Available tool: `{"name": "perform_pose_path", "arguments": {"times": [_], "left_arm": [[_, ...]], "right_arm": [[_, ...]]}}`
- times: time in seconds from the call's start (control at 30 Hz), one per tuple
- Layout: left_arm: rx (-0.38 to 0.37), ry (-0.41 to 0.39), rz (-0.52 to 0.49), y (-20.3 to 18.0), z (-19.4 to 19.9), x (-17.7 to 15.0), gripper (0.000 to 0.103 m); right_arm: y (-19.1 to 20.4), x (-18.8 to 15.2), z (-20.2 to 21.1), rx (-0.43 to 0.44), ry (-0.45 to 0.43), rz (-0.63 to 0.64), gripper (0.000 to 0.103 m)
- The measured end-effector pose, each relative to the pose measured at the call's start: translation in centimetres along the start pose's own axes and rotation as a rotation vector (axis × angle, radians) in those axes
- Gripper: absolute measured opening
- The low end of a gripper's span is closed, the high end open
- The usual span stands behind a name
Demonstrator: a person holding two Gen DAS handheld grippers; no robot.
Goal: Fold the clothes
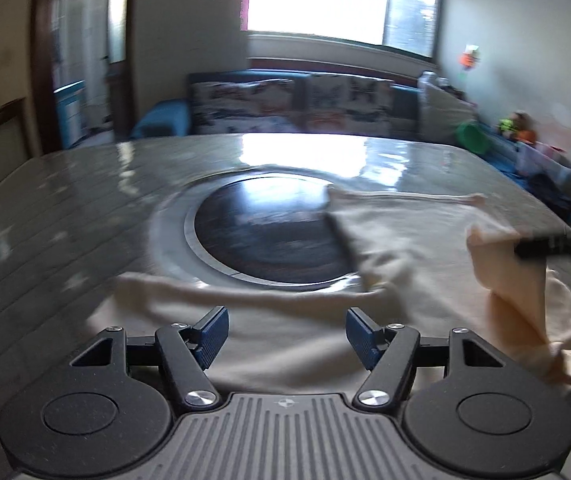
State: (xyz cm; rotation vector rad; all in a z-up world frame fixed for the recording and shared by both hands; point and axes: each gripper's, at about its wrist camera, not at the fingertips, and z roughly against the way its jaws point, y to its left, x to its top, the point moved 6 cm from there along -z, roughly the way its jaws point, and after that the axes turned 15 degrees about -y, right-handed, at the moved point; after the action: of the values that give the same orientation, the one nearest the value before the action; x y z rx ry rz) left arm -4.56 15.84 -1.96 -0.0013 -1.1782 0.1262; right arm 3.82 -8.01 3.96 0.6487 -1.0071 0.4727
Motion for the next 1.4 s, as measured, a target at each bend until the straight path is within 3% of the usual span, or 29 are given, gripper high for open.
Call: {"name": "perform_pose_path", "arguments": {"times": [0.23, 0.37, 0.5, 0.63, 0.9, 0.93, 1.0, 1.07, 1.23, 1.4], "left_arm": [[0.104, 0.008, 0.059, 3.5, 0.0, -0.7, 0.068], [0.161, 0.015, 0.096, 5.2, -0.2, -1.0, 0.068], [0.218, 0.019, 0.141, 6.6, -0.6, -1.1, 0.068], [0.277, 0.030, 0.174, 7.8, -1.1, -1.3, 0.068], [0.369, 0.038, 0.236, 9.5, -2.4, -1.6, 0.066], [0.372, 0.035, 0.235, 9.5, -2.6, -1.5, 0.064], [0.379, 0.028, 0.228, 9.3, -2.8, -1.3, 0.043], [0.370, 0.022, 0.245, 9.4, -2.9, -1.3, 0.013], [0.293, -0.031, 0.321, 8.5, -2.1, 0.4, 0.010], [0.094, -0.115, 0.308, 3.3, -0.2, 4.7, 0.009]], "right_arm": [[2.5, -3.4, -2.5, 0.053, 0.072, 0.013, 0.017], [1.5, -2.3, -0.7, 0.045, 0.049, 0.005, 0.020], [-1.3, -1.4, 1.3, -0.068, 0.039, 0.065, 0.021], [-5.1, -3.0, 2.3, -0.192, 0.080, 0.087, 0.021], [-6.1, -4.3, 2.3, -0.176, 0.093, 0.065, 0.024], [-6.0, -4.2, 2.4, -0.173, 0.086, 0.068, 0.025], [-5.8, -3.8, 2.5, -0.174, 0.067, 0.072, 0.029], [-5.7, -3.5, 2.7, -0.174, 0.053, 0.074, 0.030], [-5.7, -3.2, 3.5, -0.185, 0.030, 0.065, 0.030], [-6.1, -3.1, 4.5, -0.197, -0.003, 0.044, 0.030]]}}
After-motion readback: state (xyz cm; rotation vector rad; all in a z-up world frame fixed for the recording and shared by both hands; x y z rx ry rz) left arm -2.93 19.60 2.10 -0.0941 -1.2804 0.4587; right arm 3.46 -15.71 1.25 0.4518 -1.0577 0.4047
